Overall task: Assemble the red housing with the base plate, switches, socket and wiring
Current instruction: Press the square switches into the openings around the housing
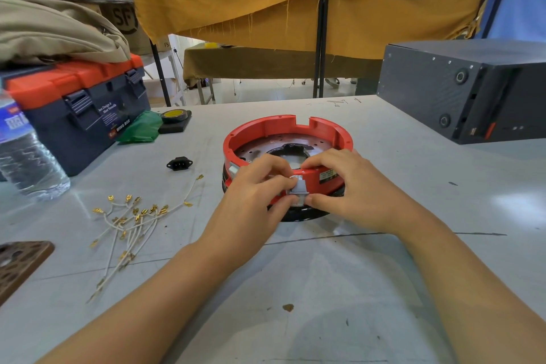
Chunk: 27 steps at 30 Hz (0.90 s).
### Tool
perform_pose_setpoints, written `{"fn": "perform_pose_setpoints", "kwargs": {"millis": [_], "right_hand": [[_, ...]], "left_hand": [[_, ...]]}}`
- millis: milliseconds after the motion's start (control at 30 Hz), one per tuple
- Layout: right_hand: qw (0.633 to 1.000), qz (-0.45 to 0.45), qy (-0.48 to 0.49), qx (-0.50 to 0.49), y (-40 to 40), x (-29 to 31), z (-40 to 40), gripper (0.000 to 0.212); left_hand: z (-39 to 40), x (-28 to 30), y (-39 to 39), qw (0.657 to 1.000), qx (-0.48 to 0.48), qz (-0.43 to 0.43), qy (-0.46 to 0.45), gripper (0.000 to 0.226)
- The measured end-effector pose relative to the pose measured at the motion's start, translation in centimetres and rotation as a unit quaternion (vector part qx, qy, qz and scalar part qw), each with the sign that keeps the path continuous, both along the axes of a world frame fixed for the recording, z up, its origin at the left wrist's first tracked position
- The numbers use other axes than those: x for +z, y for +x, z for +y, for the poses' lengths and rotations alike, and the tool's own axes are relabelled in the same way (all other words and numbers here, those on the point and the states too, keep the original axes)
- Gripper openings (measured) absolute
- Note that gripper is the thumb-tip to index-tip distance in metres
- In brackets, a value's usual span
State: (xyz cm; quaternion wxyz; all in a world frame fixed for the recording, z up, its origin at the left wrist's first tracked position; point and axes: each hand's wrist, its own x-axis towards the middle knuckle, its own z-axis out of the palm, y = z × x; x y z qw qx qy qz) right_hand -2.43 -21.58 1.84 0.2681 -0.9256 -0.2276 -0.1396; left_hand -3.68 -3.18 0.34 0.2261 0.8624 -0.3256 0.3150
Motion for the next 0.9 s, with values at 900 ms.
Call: {"fn": "perform_pose_setpoints", "kwargs": {"millis": [900], "right_hand": [[1.000, -0.001, -0.005, 0.007, 0.36, -0.19, -0.22, 0.041]], "left_hand": [[0.03, 0.00, 0.11, 0.998, 0.020, 0.032, -0.049, 0.019]]}}
